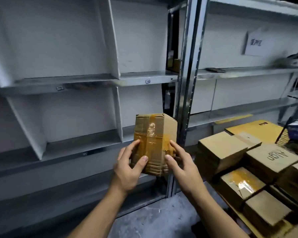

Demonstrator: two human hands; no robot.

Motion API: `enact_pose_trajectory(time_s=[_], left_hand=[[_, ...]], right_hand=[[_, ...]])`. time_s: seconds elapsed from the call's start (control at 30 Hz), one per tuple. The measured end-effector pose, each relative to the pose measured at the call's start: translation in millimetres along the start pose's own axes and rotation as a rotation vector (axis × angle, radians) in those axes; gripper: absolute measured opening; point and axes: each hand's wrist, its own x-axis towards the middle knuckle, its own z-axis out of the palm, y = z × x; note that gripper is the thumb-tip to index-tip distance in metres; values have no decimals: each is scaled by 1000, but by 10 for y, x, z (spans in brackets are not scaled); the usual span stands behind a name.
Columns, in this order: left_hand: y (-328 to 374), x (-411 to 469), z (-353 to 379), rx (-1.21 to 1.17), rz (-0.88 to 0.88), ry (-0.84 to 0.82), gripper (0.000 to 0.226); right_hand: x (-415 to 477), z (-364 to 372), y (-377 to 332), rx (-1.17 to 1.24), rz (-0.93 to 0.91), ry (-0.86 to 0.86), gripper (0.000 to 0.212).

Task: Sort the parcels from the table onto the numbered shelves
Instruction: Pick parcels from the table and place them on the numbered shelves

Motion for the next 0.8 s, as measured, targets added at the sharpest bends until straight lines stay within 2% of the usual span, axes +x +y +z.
enact_pose_trajectory(time_s=[0.1, 0.2, 0.37, 0.5, 0.63, 0.7, 0.8], left_hand=[[14, -114, -225, 105, 46, 80, 47], [21, -197, -471, 147, 92, 144, 47], [-53, -297, -1050, -121, 4, 221, 42], [-155, -381, -1591, -129, -81, 286, 44], [-246, -593, -2217, -231, -180, 267, 47], [-260, -728, -2541, -236, -191, 251, 51], [-287, -927, -3027, -72, -161, 325, 51]], right_hand=[[-1, 277, -97, 89, 8, -82, 69], [7, 504, -222, 138, -33, -69, 63], [20, 967, -467, 350, -28, -134, 50], [-35, 1487, -664, 608, 86, -209, 46], [-174, 2035, -852, 762, 158, -311, 53], [-254, 2299, -945, 775, 159, -360, 55], [-379, 2707, -1073, 648, 82, -361, 55]])
